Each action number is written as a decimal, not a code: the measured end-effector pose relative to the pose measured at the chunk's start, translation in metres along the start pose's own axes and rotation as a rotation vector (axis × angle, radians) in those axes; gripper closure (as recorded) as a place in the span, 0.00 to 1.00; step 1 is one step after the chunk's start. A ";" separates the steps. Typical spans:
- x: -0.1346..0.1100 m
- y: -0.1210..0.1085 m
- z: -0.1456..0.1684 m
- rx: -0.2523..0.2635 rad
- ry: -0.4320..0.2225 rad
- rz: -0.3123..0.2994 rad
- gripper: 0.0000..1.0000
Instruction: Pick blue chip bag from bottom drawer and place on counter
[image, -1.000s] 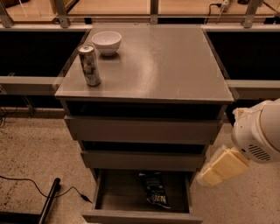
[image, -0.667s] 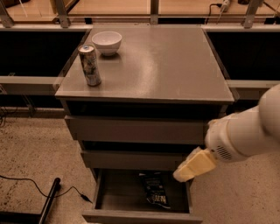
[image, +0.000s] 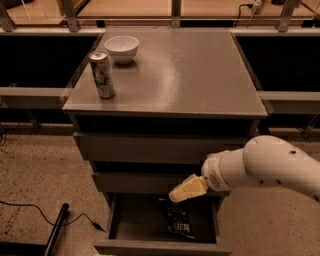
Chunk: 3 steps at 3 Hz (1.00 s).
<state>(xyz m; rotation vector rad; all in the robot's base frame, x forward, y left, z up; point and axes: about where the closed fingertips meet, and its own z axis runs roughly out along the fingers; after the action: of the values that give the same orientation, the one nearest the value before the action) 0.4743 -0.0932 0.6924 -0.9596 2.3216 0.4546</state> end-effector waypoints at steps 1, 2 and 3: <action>0.000 0.001 0.000 -0.001 0.002 -0.001 0.00; 0.005 -0.005 0.033 -0.040 -0.005 0.036 0.00; 0.029 -0.021 0.105 -0.093 -0.020 0.129 0.00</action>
Offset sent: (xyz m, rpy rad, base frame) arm 0.0601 0.0389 -0.1254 0.1768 0.1499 -0.0261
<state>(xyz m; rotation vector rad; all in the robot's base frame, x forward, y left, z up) 0.5125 -0.0699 0.5910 -0.8472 2.3705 0.6266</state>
